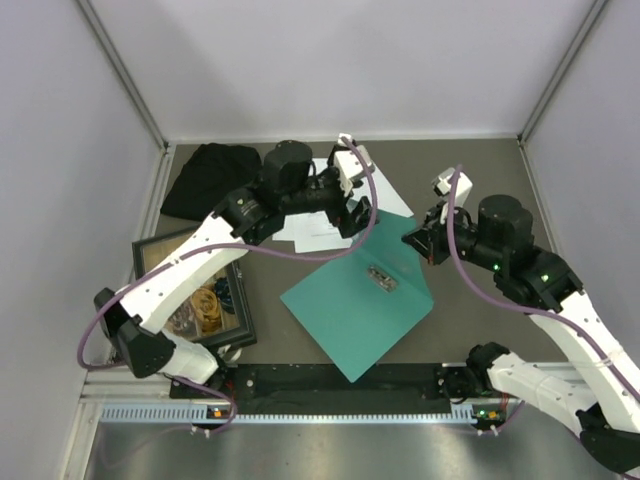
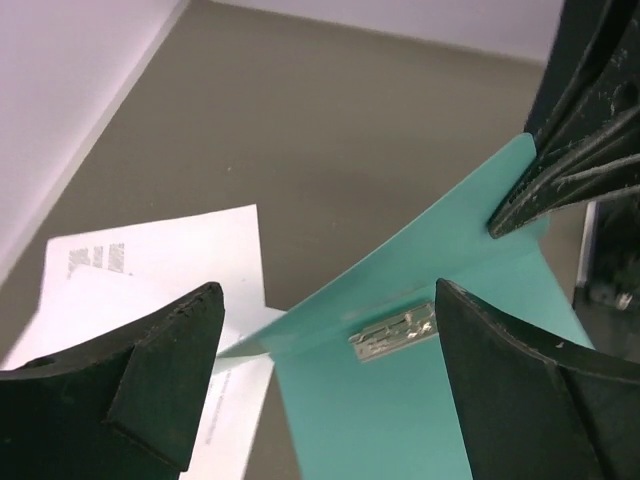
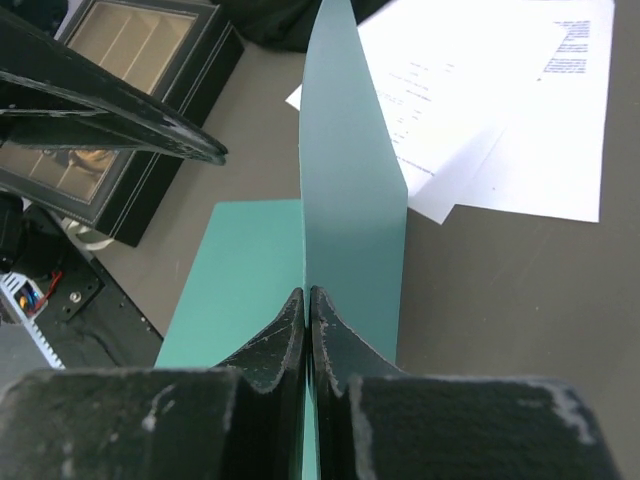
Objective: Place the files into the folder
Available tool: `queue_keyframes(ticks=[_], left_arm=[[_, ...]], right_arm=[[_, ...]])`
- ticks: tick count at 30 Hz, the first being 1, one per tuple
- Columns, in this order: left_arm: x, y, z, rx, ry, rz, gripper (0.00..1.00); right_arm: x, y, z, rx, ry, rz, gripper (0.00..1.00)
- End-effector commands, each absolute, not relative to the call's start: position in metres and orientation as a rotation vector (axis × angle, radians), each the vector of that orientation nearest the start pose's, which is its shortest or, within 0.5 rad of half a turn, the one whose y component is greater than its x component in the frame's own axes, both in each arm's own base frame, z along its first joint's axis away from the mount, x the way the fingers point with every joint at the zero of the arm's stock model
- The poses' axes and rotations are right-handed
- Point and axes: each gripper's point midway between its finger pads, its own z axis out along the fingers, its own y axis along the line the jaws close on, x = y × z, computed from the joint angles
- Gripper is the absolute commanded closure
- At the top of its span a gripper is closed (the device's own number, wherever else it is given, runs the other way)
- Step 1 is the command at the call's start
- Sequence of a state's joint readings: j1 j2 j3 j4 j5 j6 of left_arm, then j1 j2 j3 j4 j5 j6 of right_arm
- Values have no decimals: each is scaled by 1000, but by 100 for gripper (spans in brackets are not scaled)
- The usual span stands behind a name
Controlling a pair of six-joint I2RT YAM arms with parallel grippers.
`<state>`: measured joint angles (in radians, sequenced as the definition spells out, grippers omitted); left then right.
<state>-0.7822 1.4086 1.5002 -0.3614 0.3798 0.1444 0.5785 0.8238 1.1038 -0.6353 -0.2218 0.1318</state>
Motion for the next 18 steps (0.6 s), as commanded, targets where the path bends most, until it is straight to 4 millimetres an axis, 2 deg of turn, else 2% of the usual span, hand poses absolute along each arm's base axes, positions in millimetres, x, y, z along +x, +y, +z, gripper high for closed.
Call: queue_keyframes(ticks=[1, 3, 6, 9, 11, 13, 14, 15, 16, 17, 18], left_arm=[[263, -353, 344, 1416, 1418, -748, 11], [260, -360, 336, 1511, 1398, -785, 15], [253, -360, 316, 1597, 1430, -851, 18], [257, -362, 299, 1626, 1461, -856, 26], [262, -363, 295, 1612, 1490, -874, 49], [267, -365, 298, 1592, 1493, -880, 63], [268, -365, 300, 1565, 1516, -885, 66], [273, -367, 310, 1534, 1499, -871, 70], [277, -367, 314, 1503, 1515, -852, 76], [277, -368, 320, 1464, 1534, -867, 87], [279, -367, 328, 1429, 1535, -868, 97]], right_arm=[[206, 198, 336, -638, 1782, 742, 100], [207, 198, 337, -646, 1783, 736, 100], [211, 197, 336, -650, 1791, 726, 100], [214, 197, 338, -649, 1783, 724, 100], [216, 196, 339, -639, 1779, 723, 100], [220, 192, 343, -608, 1773, 701, 100], [224, 188, 342, -577, 1784, 674, 100], [230, 182, 346, -522, 1796, 643, 100], [243, 164, 345, -417, 1820, 530, 100], [253, 157, 340, -355, 1858, 477, 100], [257, 145, 340, -265, 1898, 421, 91]])
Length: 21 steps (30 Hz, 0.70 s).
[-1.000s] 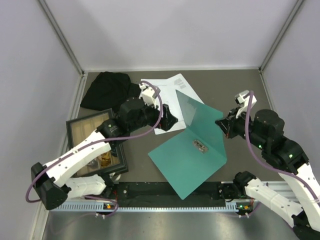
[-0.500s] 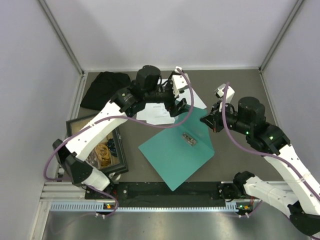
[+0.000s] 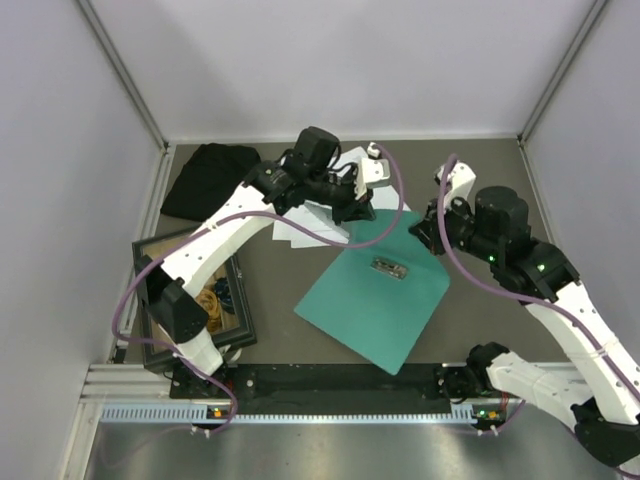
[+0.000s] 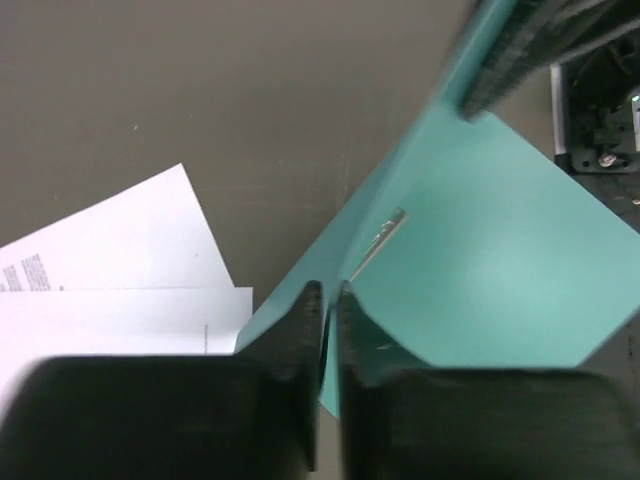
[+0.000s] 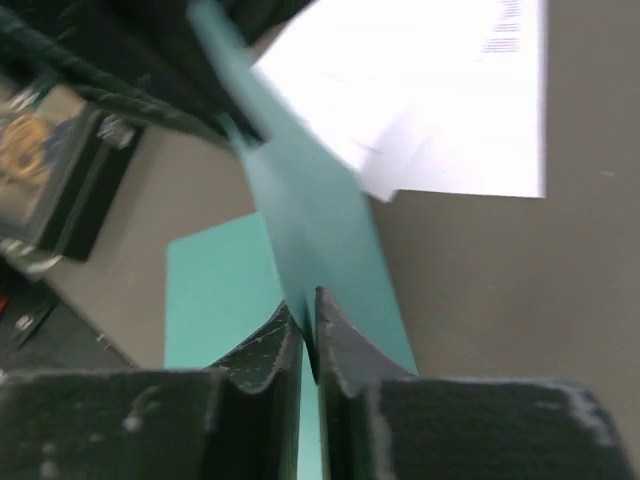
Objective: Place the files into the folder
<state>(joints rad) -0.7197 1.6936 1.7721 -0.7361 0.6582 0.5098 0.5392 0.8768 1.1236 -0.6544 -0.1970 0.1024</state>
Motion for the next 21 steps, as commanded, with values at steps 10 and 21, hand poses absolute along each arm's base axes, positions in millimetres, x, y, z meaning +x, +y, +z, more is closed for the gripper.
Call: queue_keyframes(ticks=[10, 21], left_arm=[[315, -369, 358, 879, 1852, -904, 100], [356, -418, 310, 38, 1977, -1413, 100]], right_arm=[[267, 47, 323, 251, 2176, -137, 1], [261, 57, 274, 244, 2284, -21, 1]])
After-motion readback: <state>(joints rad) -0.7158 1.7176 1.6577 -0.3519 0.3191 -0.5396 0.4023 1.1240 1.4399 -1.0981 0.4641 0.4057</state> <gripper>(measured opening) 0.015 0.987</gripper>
